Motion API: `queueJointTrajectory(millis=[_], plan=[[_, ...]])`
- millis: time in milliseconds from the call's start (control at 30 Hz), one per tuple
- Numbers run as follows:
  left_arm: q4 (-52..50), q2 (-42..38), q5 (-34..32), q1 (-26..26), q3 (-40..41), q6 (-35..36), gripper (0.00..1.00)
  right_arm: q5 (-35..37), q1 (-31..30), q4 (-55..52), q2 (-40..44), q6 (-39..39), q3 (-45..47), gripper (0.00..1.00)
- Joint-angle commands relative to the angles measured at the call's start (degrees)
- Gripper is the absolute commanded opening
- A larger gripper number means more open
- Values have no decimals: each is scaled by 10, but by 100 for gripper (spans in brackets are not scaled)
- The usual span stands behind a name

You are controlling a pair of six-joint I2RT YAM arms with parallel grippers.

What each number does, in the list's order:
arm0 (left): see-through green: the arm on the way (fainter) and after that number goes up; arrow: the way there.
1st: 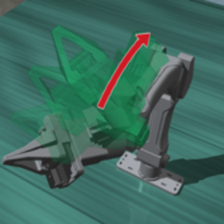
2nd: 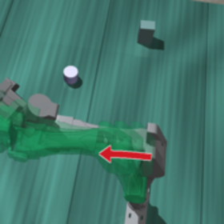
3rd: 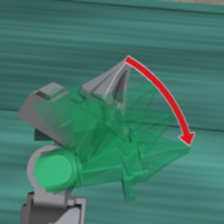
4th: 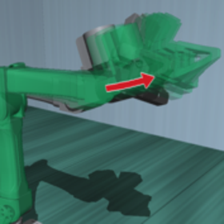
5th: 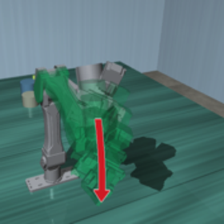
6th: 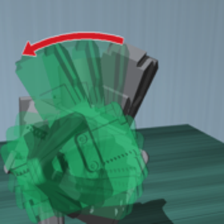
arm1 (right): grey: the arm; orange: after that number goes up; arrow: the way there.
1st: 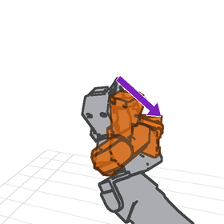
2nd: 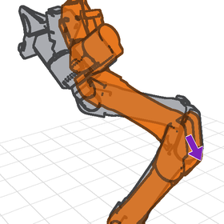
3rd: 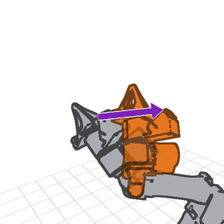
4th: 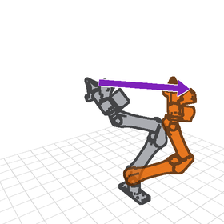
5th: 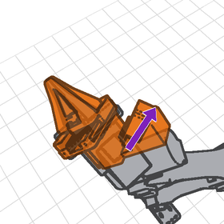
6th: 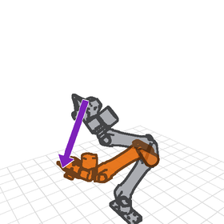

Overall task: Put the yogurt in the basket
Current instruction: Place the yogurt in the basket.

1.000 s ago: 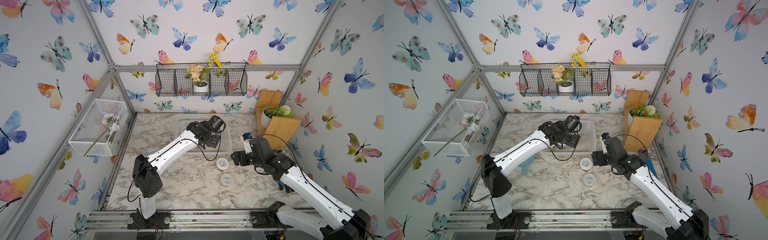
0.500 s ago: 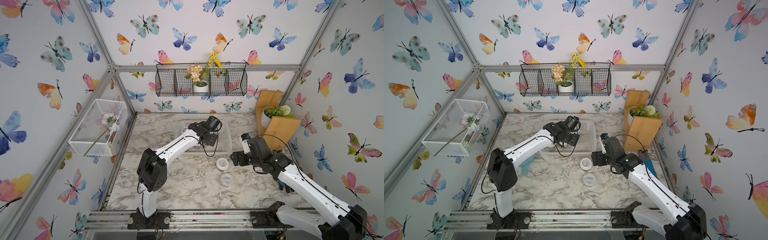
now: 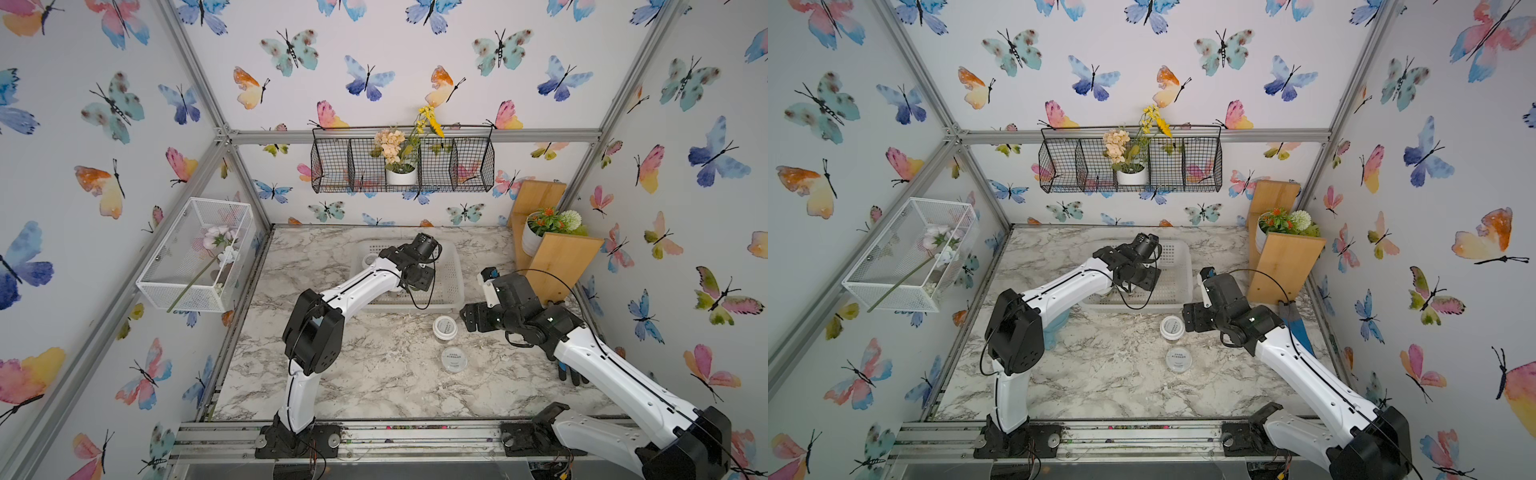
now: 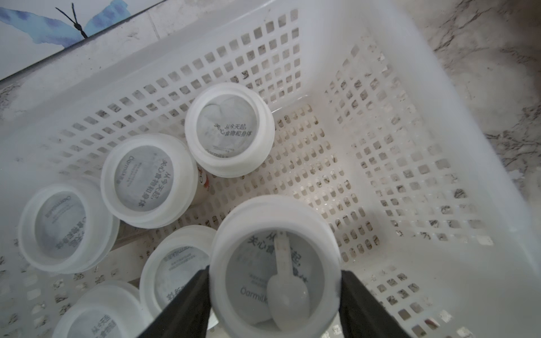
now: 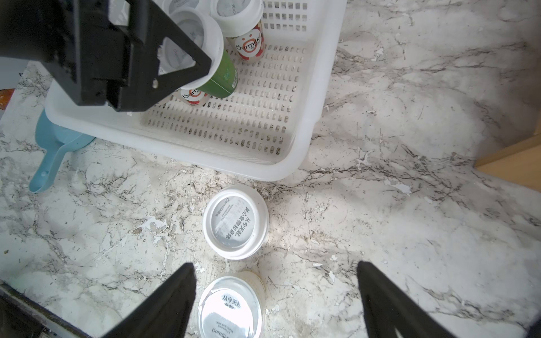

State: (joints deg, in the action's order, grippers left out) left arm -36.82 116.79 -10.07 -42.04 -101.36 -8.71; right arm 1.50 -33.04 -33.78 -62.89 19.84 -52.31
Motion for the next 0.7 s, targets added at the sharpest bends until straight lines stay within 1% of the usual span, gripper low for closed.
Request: queueJointTrajectory(millis=[0,267,667], plan=[[-1,17,23,3,-15,8,68,-2,1,6,-2,-8,5,89],[-1,26,21,3,-7,10,69,-3,1,6,-1,-8,5,89],[4,40,33,2,-19,10,75,-4,1,7,-4,-7,5,89]])
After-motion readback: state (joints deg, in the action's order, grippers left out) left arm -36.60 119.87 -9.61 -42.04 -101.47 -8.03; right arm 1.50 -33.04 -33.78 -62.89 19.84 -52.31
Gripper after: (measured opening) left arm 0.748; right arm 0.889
